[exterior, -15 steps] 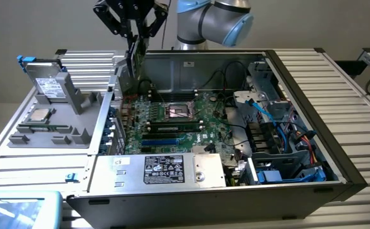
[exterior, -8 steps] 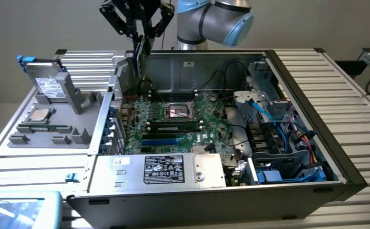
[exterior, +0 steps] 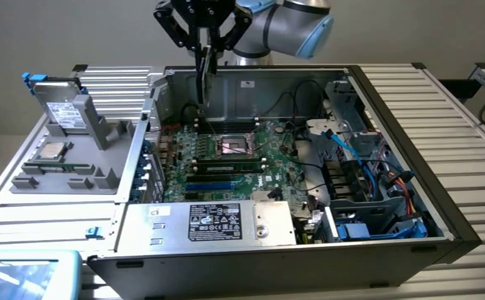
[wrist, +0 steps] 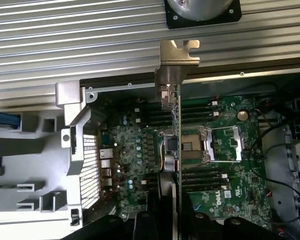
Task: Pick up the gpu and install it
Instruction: 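Pick up the gpu and move the gpu toward the slot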
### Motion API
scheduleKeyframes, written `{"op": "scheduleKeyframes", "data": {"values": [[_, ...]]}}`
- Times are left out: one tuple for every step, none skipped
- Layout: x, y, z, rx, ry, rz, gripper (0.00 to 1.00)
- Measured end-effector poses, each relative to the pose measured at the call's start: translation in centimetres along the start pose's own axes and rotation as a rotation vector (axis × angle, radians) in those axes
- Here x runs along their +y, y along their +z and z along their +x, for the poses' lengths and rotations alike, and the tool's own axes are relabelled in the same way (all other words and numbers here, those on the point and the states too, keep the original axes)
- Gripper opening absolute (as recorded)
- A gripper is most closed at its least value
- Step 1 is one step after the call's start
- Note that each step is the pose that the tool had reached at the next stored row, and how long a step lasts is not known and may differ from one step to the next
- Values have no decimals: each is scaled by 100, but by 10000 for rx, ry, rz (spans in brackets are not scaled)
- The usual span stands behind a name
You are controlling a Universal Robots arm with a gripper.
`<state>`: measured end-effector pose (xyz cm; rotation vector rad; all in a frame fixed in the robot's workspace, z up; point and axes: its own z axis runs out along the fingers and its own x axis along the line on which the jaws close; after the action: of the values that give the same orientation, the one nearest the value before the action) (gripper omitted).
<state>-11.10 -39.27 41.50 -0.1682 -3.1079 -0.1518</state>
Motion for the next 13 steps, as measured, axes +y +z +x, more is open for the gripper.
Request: {"op": "scheduleKeyframes", "data": {"values": [[-15, -2, -33, 1, 0, -1, 28], [-30, -4, -67, 2, 1, -3, 28], [-43, -4, -102, 2, 1, -4, 28], [-53, -3, -142, 3, -1, -5, 28], [-60, 1, -180, 3, 0, -6, 28], [-66, 5, -219, 4, 1, -5, 28], [-72, 11, -256, 5, 0, -4, 28], [-75, 19, -288, 6, 1, -3, 28], [-74, 28, -316, 6, 1, -2, 28], [-73, 34, -347, 5, 1, -4, 28], [-72, 39, -371, 5, 0, -3, 28], [-70, 44, -389, 5, 0, -4, 28], [-70, 47, -404, 13, 1, -4, 28]]}}
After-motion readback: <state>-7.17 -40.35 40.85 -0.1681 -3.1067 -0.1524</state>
